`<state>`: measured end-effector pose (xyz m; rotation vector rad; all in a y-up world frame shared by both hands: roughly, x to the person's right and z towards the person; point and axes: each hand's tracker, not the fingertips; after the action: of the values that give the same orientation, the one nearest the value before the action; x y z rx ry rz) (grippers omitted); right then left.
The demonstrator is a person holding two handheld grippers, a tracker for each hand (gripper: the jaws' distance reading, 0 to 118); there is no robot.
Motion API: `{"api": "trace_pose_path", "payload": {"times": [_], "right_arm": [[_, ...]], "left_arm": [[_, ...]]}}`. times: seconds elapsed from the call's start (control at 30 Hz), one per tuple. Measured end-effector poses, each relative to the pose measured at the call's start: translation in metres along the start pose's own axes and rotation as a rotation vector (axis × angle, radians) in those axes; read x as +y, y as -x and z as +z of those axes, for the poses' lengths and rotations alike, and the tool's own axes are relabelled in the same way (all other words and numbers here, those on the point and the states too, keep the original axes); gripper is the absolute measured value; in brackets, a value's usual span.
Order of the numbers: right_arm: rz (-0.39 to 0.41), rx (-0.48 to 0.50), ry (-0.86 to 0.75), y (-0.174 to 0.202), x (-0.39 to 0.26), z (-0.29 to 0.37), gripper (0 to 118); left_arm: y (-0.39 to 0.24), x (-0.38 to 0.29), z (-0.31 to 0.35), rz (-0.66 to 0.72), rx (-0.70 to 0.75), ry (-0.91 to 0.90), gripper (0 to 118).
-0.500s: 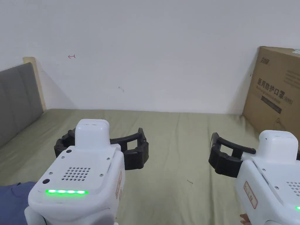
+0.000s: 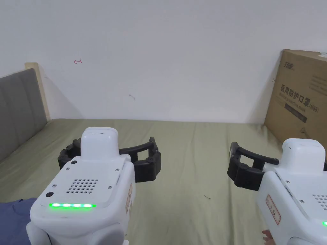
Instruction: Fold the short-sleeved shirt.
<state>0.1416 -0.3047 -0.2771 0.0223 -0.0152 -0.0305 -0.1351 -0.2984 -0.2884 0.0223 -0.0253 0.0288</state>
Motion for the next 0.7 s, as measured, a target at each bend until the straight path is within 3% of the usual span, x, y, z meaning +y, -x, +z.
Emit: {"api": "trace_pose_path", "payload": {"times": [0.7], "right_arm": [[0.02, 0.006, -0.006, 0.0022, 0.003, -0.0014, 118]], "left_arm": [[-0.0034, 0.0018, -0.0005, -0.027, -0.014, -0.006, 118]]}}
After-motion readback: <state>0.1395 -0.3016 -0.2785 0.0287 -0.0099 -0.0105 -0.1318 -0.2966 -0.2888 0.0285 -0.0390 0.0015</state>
